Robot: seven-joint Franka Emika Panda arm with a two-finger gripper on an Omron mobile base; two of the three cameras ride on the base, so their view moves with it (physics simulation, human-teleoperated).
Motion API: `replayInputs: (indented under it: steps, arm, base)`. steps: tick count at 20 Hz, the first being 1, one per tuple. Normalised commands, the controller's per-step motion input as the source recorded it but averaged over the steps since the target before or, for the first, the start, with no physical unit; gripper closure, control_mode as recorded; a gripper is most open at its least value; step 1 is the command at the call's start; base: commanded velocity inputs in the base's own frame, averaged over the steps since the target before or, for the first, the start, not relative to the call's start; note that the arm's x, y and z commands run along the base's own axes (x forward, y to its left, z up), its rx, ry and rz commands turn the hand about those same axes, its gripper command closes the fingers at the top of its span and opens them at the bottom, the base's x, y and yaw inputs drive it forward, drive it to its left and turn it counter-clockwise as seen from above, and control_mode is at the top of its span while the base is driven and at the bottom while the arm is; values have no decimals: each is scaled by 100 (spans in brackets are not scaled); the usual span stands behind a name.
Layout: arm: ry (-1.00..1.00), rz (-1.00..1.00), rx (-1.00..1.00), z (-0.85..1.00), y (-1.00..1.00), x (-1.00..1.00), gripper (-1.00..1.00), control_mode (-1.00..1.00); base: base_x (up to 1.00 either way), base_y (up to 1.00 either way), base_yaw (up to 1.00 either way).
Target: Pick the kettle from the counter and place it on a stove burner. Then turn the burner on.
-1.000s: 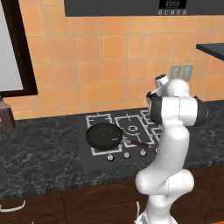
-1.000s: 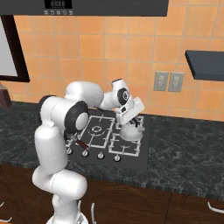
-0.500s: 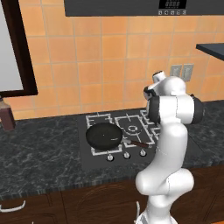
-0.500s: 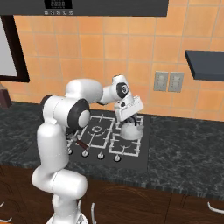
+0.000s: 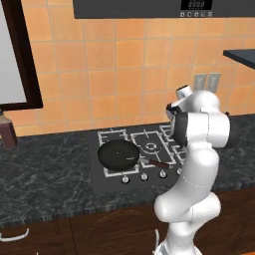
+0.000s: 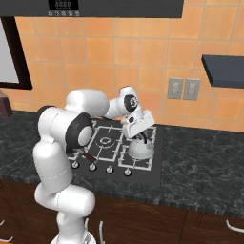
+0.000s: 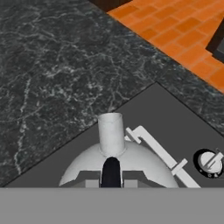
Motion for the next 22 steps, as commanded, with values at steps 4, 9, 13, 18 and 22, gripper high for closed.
replayInputs:
  steps: [4, 9, 13, 18, 22]
  arm:
    - [-1, -3, 0, 0, 0, 12, 100, -100]
    - [-15, -11, -1, 0, 1, 22, 100, -100]
    - [-1, -2, 0, 0, 2, 4, 100, -100]
    - [-4, -9, -1, -1, 42, 6, 100, -100]
    - [0, 0, 0, 0, 0, 0, 100, -100]
  base:
    - [0, 0, 0]
    - [0, 0, 0]
    - [0, 0, 0]
    - [0, 0, 0]
    - [0, 0, 0]
